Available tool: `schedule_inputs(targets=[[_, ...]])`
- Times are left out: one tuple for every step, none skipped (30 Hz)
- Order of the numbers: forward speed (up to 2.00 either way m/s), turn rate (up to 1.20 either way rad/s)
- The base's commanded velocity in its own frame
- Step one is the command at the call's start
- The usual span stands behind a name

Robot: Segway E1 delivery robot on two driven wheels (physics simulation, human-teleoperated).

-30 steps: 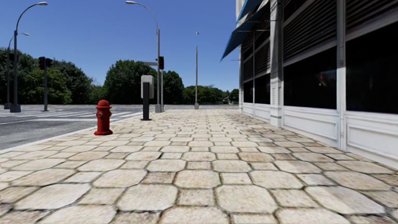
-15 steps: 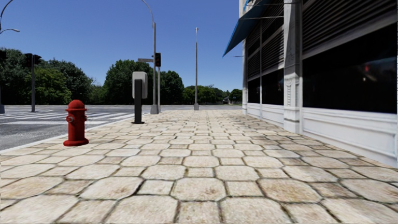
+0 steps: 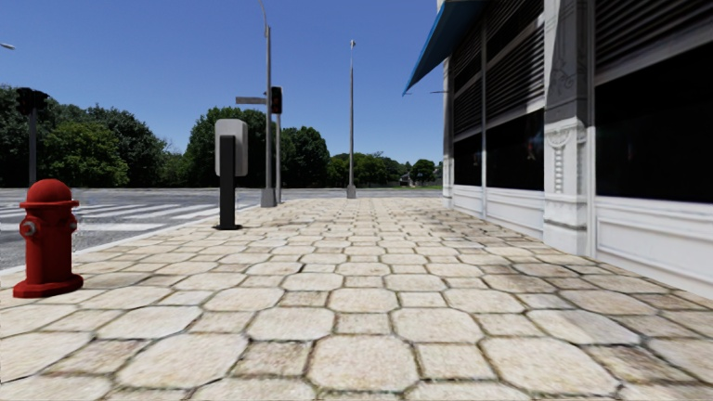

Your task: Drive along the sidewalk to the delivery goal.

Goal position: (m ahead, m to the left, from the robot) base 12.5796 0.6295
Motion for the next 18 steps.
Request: schedule_inputs(targets=[[2.0, 0.0], [2.0, 0.0], [2.0, 0.0], [2.0, 0.0], [2.0, 0.0], [2.0, 0.0], [2.0, 0.0], [2.0, 0.0], [2.0, 0.0], [2.0, 0.0], [2.0, 0.01], [2.0, 0.01], [2.0, 0.08], [2.0, 0.16], [2.0, 0.23], [2.0, 0.23], [2.0, 0.24], [2.0, 0.24]])
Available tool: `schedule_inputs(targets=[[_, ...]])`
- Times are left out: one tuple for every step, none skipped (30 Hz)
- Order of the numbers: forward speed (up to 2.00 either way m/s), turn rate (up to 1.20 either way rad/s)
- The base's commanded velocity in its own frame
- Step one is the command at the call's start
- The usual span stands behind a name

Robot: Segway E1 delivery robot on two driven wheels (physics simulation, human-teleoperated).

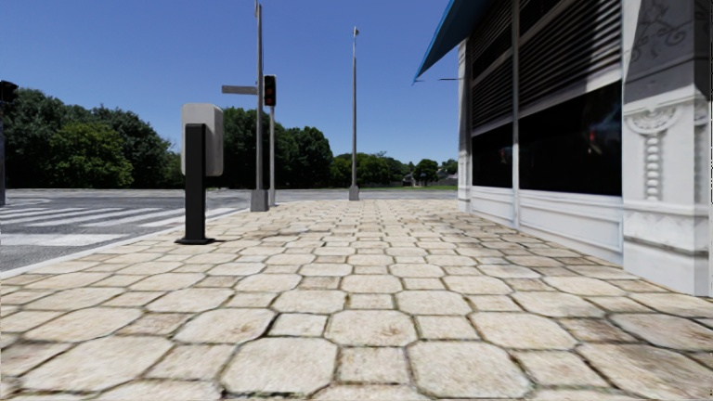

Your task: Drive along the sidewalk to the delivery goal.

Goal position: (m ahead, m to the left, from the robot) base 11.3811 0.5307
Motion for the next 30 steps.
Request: schedule_inputs(targets=[[2.0, 0.24], [2.0, 0.24], [2.0, 0.24], [2.0, 0.24], [2.0, 0.24], [2.0, 0.24], [2.0, 0.24], [2.0, 0.24], [2.0, 0.24], [2.0, 0.24], [2.0, 0.24], [2.0, 0.19], [2.0, 0.0], [2.0, 0.0], [2.0, 0.0], [2.0, 0.0], [2.0, 0.0], [2.0, 0.0], [2.0, 0.0], [2.0, 0.0], [2.0, 0.0], [2.0, 0.0], [2.0, 0.0], [2.0, 0.0], [2.0, 0.0], [2.0, 0.0], [2.0, 0.0], [2.0, 0.0], [2.0, 0.0], [2.0, 0.0]])
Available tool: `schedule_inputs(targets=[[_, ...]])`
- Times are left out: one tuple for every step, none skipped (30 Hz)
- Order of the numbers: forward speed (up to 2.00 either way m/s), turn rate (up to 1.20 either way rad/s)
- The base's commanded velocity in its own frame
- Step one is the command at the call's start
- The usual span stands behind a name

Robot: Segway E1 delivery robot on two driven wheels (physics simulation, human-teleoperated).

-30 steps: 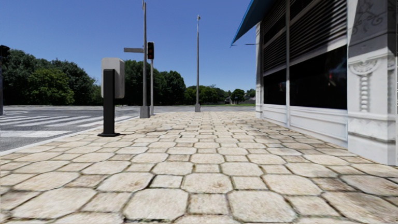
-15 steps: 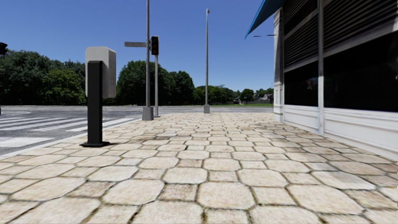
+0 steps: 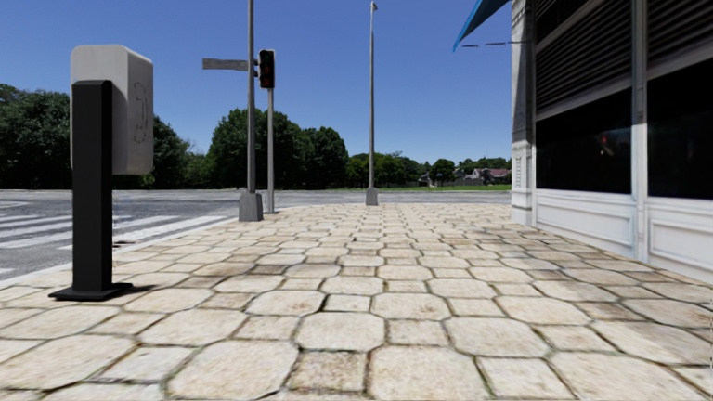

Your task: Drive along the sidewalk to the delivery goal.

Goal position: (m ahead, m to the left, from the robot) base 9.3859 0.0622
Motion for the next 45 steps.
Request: schedule_inputs(targets=[[2.0, 0.0], [2.0, 0.0], [2.0, 0.0], [2.0, 0.0], [2.0, 0.0], [2.0, 0.0], [2.0, 0.0], [2.0, 0.0], [2.0, 0.0], [2.0, 0.0], [2.0, 0.0], [2.0, 0.0], [2.0, 0.0], [2.0, 0.0], [2.0, 0.0], [2.0, 0.0], [2.0, 0.0], [2.0, 0.0], [2.0, 0.0], [2.0, 0.0], [2.0, 0.0], [2.0, 0.0], [2.0, 0.0], [2.0, 0.0], [2.0, 0.0], [2.0, 0.0], [2.0, 0.0], [2.0, 0.0], [2.0, 0.0], [2.0, 0.0], [2.0, 0.0], [2.0, 0.0], [2.0, 0.0], [2.0, 0.0], [2.0, 0.0], [2.0, 0.0], [2.0, 0.0], [2.0, 0.0], [2.0, 0.0], [2.0, 0.0], [2.0, 0.0], [2.0, 0.0], [2.0, 0.0], [2.0, 0.0], [2.0, 0.0]])
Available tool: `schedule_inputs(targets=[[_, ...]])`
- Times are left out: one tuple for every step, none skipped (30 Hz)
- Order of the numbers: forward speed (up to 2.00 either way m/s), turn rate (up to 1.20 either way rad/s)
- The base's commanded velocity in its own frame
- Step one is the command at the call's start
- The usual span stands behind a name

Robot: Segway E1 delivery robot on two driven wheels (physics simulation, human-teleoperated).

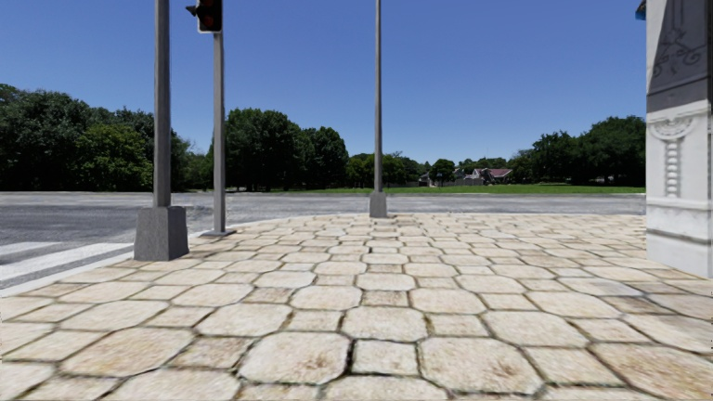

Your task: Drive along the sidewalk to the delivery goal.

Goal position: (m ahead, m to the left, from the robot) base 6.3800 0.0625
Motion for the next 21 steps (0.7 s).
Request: schedule_inputs(targets=[[2.0, 0.0], [2.0, 0.0], [2.0, 0.0], [2.0, 0.0], [2.0, 0.0], [2.0, 0.0], [2.0, 0.0], [2.0, 0.0], [2.0, 0.0], [2.0, 0.0], [2.0, 0.0], [2.0, 0.0], [2.0, 0.0], [2.0, 0.0], [2.0, 0.0], [2.0, 0.0], [2.0, 0.0], [2.0, 0.0], [2.0, 0.0], [2.0, 0.0], [2.0, 0.0]])
